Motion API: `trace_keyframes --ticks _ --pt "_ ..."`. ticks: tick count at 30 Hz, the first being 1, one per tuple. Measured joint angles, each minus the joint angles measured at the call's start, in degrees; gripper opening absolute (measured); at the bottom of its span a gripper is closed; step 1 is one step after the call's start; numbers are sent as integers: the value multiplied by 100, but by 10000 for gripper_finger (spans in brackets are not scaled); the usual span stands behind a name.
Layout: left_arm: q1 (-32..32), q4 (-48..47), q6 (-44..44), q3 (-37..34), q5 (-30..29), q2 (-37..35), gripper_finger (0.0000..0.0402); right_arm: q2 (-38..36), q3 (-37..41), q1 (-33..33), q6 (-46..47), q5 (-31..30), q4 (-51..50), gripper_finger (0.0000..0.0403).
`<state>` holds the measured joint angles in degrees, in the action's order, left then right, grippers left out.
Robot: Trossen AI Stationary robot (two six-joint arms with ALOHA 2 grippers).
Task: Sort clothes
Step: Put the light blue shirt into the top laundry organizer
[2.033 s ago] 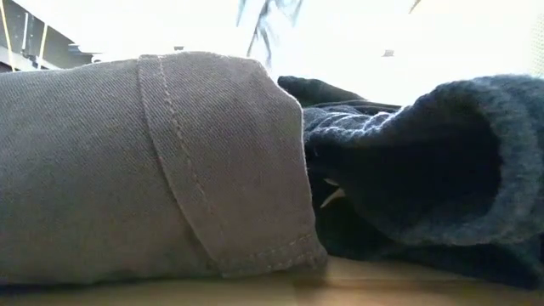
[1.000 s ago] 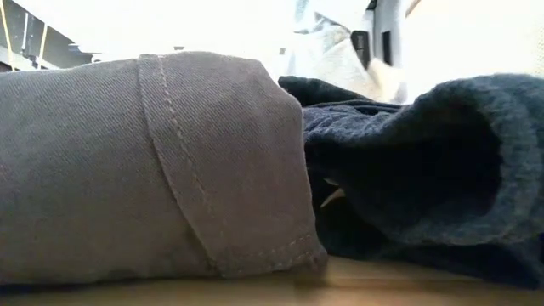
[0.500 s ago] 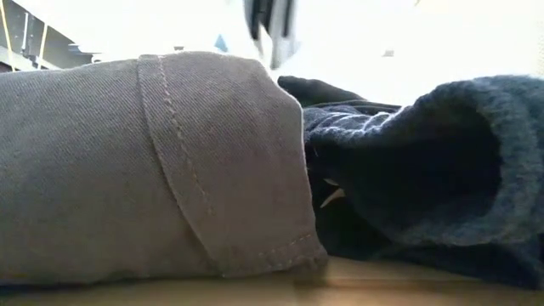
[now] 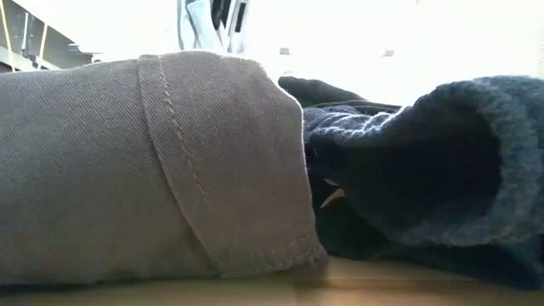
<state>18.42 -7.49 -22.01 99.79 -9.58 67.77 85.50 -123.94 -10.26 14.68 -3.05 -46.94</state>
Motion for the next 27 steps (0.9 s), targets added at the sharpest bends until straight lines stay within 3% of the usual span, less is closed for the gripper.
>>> trace_keyframes --ticks 3,6,14,19,27 --pt "355 -852 -597 824 -396 244 0 -12 0 24 -17 -63 -113 223" --pt "817 -2162 -651 1527 -775 473 0 -12 0 32 -17 -63 -301 223" --pt "1920 -5696 1279 1536 -910 789 0 -12 2 56 -22 -63 -503 223" --pt "2404 -6911 2229 468 -889 964 0 -12 2 56 -136 -81 -503 223" --pt "2904 -5795 2480 -2362 -257 1190 0 -10 4 56 -145 -76 -500 223"
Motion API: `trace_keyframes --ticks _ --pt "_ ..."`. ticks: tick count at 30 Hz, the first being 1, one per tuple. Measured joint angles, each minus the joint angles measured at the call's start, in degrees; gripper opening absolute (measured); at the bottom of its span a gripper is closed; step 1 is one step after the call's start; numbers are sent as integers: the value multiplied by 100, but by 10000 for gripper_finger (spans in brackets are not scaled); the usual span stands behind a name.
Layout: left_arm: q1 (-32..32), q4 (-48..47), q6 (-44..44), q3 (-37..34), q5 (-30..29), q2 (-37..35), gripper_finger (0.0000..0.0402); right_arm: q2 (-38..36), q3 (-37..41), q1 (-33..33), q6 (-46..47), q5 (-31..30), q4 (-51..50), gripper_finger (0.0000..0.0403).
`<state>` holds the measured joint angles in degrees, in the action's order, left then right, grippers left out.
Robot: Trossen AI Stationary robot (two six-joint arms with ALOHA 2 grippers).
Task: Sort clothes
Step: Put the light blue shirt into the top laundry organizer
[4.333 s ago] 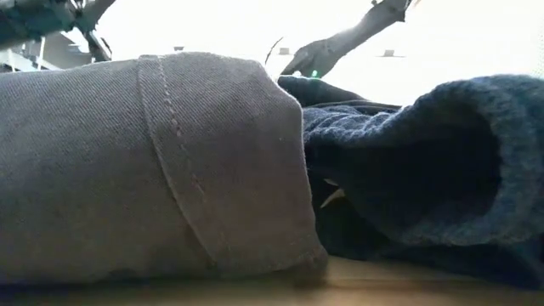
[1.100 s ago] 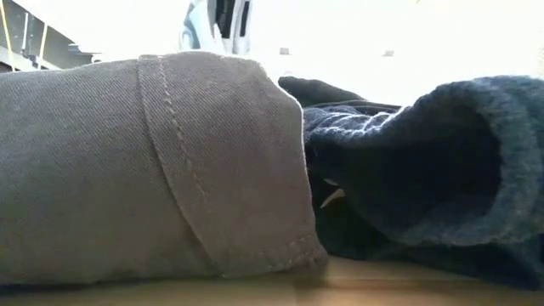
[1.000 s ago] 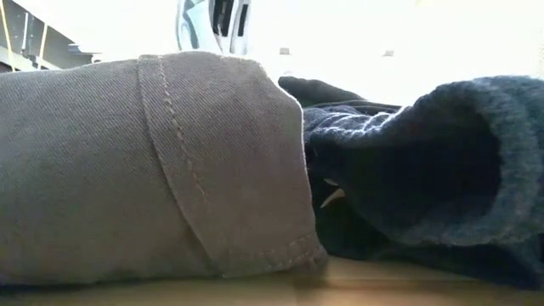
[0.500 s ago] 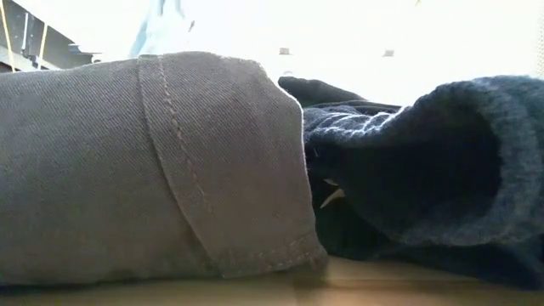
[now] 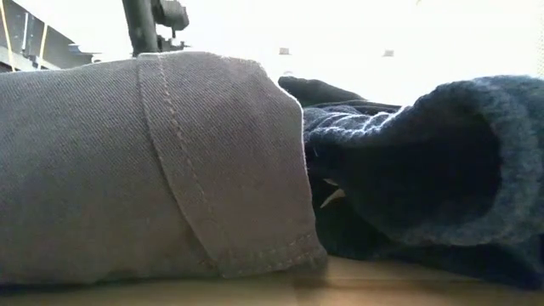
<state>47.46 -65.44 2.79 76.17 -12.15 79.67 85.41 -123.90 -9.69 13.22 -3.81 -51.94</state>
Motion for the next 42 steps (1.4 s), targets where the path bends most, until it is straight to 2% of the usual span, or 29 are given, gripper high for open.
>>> trace_keyframes --ticks 5,8,10,14,20,22,24,27,29,31,36,40,42 --pt "302 1280 -42 -1080 -164 399 0 9 0 0 142 2 -13 223" --pt "410 1497 -6 -1249 -629 715 4 15 0 26 216 2 -47 224" --pt "464 1511 -131 -1217 -700 871 18 15 0 55 233 4 -59 224" --pt "569 1153 -292 -855 -653 1006 75 17 0 175 235 18 -59 224" --pt "595 405 -270 269 -651 735 181 17 0 373 223 -251 -61 224" --pt "576 107 -82 623 -634 603 205 20 0 418 222 -413 -61 224" --pt "577 -114 149 779 -264 479 216 20 0 464 220 -516 -62 224" --pt "584 -312 362 659 703 428 211 20 0 525 220 -555 -66 224" --pt "570 -320 320 365 750 476 198 42 0 571 220 -557 -59 224" --pt "509 -4 315 -57 527 547 180 59 0 614 220 -555 -66 224" --pt "424 1798 679 -1422 63 674 135 185 2 649 250 -553 -57 224" --pt "414 3803 836 -2314 612 690 103 325 2 649 483 -553 -88 224" --pt "411 4386 912 -2496 705 689 90 404 2 676 617 -546 -94 224"
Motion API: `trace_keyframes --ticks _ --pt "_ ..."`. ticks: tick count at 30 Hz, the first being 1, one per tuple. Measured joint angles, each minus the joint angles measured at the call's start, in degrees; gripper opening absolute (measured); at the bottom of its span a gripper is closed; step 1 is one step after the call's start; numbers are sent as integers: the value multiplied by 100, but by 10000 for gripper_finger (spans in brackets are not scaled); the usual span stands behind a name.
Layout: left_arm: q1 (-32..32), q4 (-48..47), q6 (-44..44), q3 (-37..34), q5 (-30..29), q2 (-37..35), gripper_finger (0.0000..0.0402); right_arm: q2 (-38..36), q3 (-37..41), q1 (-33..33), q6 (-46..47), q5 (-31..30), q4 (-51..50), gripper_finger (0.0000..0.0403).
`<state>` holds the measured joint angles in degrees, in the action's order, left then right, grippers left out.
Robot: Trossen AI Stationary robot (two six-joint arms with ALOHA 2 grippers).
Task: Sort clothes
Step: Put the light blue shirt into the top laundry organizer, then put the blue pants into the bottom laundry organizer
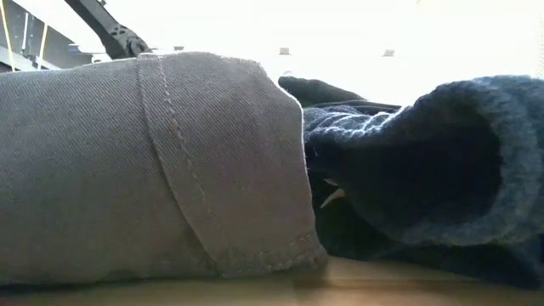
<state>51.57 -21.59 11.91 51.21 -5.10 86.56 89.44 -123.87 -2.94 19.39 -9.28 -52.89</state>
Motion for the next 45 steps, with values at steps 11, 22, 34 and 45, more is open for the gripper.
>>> trace_keyframes --ticks 11,22,34,45 --pt "-39 -1292 -368 889 377 -483 76 169 4 240 11 -137 -381 223" --pt "-694 -3384 106 1568 487 -1822 76 354 6 71 76 -939 -3735 223" --pt "-1924 -3383 602 1564 62 -2690 76 -560 4036 -411 -1689 -927 -2702 233" --pt "-2415 -3386 706 1560 -9 -2545 76 -618 6232 -1655 -2703 -369 -461 349"
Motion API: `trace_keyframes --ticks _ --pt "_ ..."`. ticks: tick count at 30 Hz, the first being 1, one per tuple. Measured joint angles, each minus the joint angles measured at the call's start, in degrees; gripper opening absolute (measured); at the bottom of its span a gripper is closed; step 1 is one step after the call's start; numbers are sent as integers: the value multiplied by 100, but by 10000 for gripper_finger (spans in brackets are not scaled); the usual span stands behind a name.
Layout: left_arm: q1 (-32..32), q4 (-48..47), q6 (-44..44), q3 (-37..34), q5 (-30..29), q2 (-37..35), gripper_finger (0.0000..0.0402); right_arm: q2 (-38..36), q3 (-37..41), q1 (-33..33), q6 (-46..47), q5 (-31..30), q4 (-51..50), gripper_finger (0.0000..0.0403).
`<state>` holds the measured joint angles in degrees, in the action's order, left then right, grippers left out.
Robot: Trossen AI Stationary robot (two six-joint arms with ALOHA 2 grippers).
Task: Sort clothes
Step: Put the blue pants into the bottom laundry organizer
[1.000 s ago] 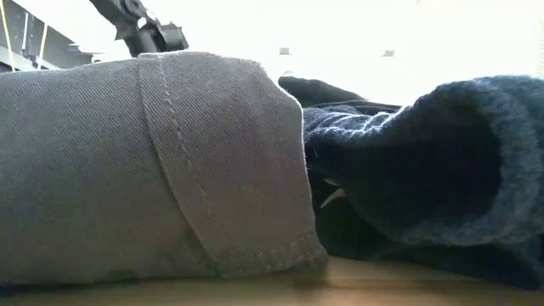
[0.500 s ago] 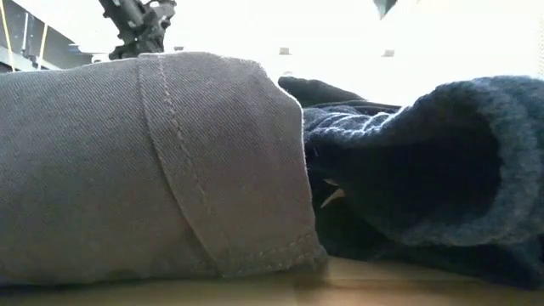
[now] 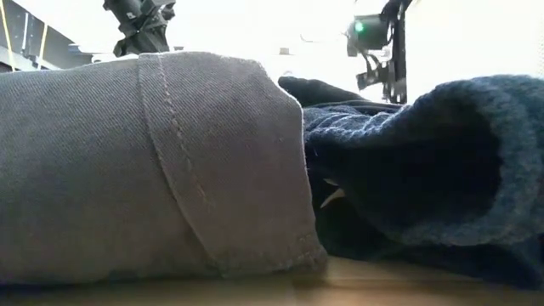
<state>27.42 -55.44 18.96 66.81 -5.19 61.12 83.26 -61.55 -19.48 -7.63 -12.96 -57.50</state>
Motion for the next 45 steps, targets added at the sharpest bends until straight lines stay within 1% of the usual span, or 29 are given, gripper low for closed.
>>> trace_keyframes --ticks 2,4,10,13,15,18,21,25,29,30,33,36,38,40,42,45 --pt "-55 0 30 0 0 47 76 -2 220 -163 -117 -147 249 363" --pt "-109 -2 52 0 0 92 76 -2 478 -350 -158 -190 360 368" --pt "-255 0 136 0 0 213 76 11 1367 -878 -425 -152 1211 369" --pt "-308 11 187 0 0 275 76 124 1712 -1046 -444 -129 1809 368" --pt "-342 20 199 0 2 317 76 257 1882 -1103 -418 -98 2136 360" --pt "-404 70 201 0 0 335 76 494 2012 -1128 -342 -107 2382 332" --pt "-480 203 204 0 1 335 76 638 2010 -1112 -278 -361 2644 285" --pt "-591 383 203 0 4 335 76 676 2026 -1155 -171 -443 2928 197" --pt "-686 656 206 0 3 334 76 675 2028 -1154 7 -407 2939 93" --pt "-709 705 207 0 2 335 76 673 2019 -1134 75 -392 2871 74" --pt "-780 884 247 0 4 335 76 661 1898 -1006 306 -384 2616 73" --pt "-844 1040 391 0 -3 333 76 440 1701 -820 660 -212 2237 73" --pt "-888 1126 458 0 -5 333 76 156 1528 -693 957 99 1850 73" --pt "-937 1269 461 0 -3 333 76 -211 1278 -590 1267 196 1696 71" --pt "-998 1378 454 0 -9 333 76 -605 1046 -513 1479 156 1595 70" --pt "-1072 1581 456 0 -71 333 76 -1173 686 -416 1674 -127 1296 61"
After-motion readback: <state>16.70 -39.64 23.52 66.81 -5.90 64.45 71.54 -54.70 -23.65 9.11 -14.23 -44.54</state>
